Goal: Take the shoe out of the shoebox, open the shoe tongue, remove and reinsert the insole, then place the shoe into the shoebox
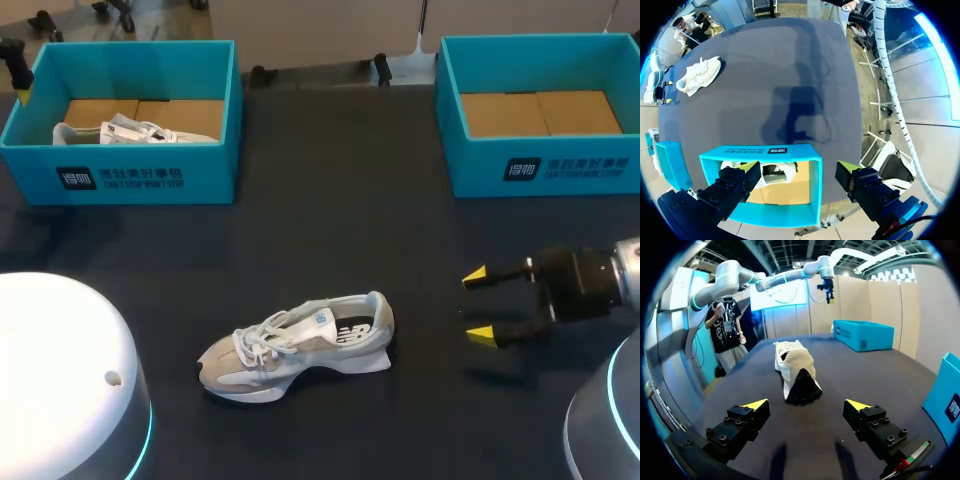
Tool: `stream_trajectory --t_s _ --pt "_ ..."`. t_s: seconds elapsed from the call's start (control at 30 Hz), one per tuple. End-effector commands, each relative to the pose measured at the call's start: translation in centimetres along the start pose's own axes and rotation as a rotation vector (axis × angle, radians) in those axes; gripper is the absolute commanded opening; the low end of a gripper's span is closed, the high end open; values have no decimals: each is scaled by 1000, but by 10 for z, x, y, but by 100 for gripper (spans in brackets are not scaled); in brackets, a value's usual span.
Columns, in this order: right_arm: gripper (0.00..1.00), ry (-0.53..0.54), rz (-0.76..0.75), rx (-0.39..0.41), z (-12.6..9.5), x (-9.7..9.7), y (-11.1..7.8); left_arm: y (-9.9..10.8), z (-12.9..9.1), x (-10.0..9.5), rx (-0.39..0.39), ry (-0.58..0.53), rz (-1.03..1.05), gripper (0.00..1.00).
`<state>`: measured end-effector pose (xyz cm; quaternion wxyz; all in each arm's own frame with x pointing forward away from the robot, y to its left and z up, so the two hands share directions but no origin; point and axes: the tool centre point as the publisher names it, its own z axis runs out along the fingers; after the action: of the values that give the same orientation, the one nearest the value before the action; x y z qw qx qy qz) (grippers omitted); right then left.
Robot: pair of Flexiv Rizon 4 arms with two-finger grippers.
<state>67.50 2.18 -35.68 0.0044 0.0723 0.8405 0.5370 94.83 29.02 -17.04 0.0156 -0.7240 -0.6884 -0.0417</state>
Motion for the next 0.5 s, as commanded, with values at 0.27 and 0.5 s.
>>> stream_trajectory --t_s 0.27,0.5 --pt "100 60 -26 9 40 -15 -1 -2 0 0 -3 3 0 100" --pt "100 131 -39 35 52 -13 4 -2 0 0 -3 3 0 100"
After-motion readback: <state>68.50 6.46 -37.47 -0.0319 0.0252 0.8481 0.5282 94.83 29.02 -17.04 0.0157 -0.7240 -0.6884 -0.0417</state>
